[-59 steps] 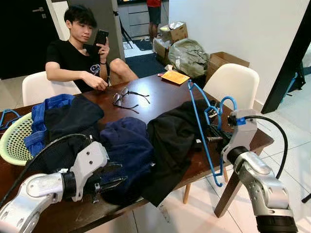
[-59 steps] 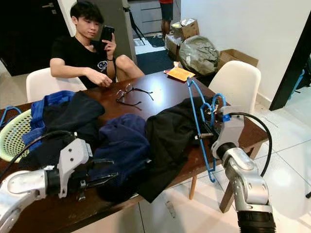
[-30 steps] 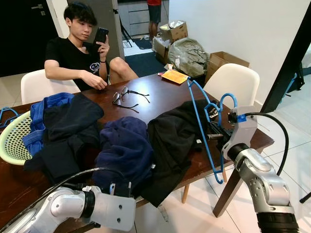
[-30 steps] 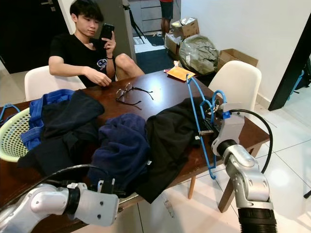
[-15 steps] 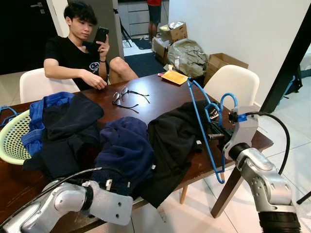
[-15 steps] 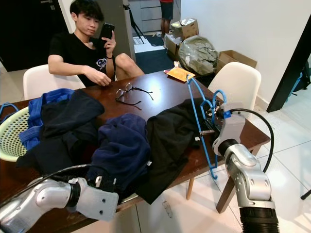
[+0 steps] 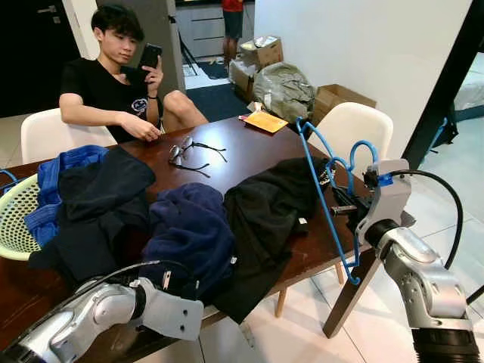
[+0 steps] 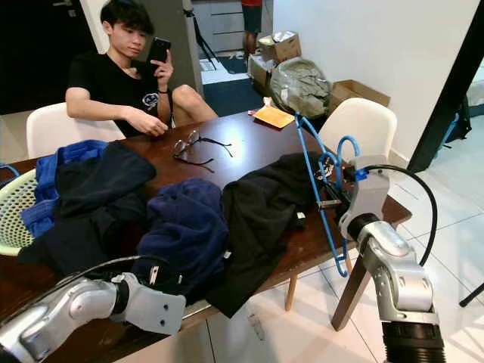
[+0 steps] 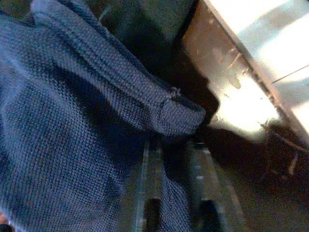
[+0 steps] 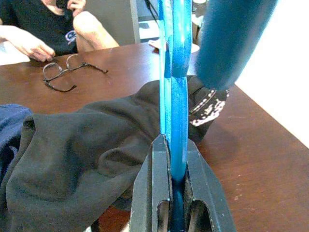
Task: Hang hanger
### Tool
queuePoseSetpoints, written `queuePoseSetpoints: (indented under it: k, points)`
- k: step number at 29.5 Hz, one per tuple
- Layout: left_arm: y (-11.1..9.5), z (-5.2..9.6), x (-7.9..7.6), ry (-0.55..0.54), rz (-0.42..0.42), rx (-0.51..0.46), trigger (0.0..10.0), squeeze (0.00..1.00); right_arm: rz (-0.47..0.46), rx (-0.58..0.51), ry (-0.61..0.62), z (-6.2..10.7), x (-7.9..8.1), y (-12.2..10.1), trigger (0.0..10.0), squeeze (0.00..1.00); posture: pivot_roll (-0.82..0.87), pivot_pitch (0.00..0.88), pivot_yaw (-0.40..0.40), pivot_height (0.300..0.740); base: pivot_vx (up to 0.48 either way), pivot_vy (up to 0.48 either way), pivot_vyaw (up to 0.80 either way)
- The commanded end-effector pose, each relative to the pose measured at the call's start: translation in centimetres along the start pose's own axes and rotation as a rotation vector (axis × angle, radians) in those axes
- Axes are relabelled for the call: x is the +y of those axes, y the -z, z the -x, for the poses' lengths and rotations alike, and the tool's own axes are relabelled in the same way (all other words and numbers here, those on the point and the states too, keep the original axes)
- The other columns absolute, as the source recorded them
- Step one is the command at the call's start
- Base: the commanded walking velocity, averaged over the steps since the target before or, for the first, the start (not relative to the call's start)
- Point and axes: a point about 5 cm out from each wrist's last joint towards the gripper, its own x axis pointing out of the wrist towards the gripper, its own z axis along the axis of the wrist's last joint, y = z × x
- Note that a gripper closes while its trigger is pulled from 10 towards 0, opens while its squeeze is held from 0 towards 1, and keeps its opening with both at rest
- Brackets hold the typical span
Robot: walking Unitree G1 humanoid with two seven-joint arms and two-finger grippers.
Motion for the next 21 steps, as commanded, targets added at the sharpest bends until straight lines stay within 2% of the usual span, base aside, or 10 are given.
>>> queuePoseSetpoints:
  k: [1, 10, 11, 13, 14, 16, 17, 18, 20, 21]
  points:
    - [0.0, -0.3, -0.1, 0.001, -0.010, 0.003, 0.0, 0.00, -0.003, -0.004, 0.003, 0.1, 0.0, -0.2, 10.0, 0.00, -0.04, 0.000, 0.013, 0.740, 0.000, 0.000, 0.00]
    - [0.6, 0.3, 0.7, -0.029, -0.008, 0.005, 0.0, 0.00, -0.012, -0.005, 0.000, 0.0, 0.3, -0.1, 10.0, 0.00, -0.03, 0.000, 0.017, 0.740, 0.000, 0.000, 0.00]
    - [0.3, 0.6, 1.6, -0.080, 0.055, -0.037, 0.0, 0.00, -0.014, -0.003, -0.001, -0.1, 0.3, 0.0, 10.0, 0.00, -0.02, 0.000, 0.016, 0.740, 0.000, 0.000, 0.00]
    - [0.3, 0.6, 1.6, -0.080, 0.055, -0.037, 0.0, 0.00, -0.014, -0.003, -0.001, -0.1, 0.3, 0.0, 10.0, 0.00, -0.02, 0.000, 0.016, 0.740, 0.000, 0.000, 0.00]
    - [-0.3, 1.2, 3.0, -0.148, 0.138, -0.097, 0.0, 0.00, -0.015, -0.002, -0.002, -0.1, 0.3, 0.0, 10.0, 0.00, -0.02, 0.000, 0.016, 0.740, 0.000, 0.000, 0.00]
    - [-0.3, 1.2, 3.0, -0.148, 0.138, -0.097, 0.0, 0.00, -0.015, -0.002, -0.002, -0.1, 0.3, 0.0, 10.0, 0.00, -0.02, 0.000, 0.016, 0.740, 0.000, 0.000, 0.00]
    - [-1.3, 2.5, 5.3, -0.236, 0.252, -0.202, 0.0, 0.00, -0.017, 0.000, -0.002, -0.1, 0.3, 0.1, 10.0, 0.00, -0.01, 0.000, 0.014, 0.740, 0.000, 0.000, 0.00]
    - [-1.3, 2.5, 5.3, -0.236, 0.252, -0.202, 0.0, 0.00, -0.017, 0.000, -0.002, -0.1, 0.3, 0.1, 10.0, 0.00, -0.01, 0.000, 0.014, 0.740, 0.000, 0.000, 0.00]
    - [-3.5, 7.4, 10.9, -0.354, 0.467, -0.529, 0.0, 0.00, -0.024, 0.001, -0.010, -0.4, 0.6, 0.2, 10.0, 0.00, 0.01, 0.000, 0.009, 0.740, 0.000, 0.000, 0.00]
    - [-3.5, 7.4, 10.9, -0.354, 0.467, -0.529, 0.0, 0.00, -0.024, 0.001, -0.010, -0.4, 0.6, 0.2, 10.0, 0.00, 0.01, 0.000, 0.009, 0.740, 0.000, 0.000, 0.00]
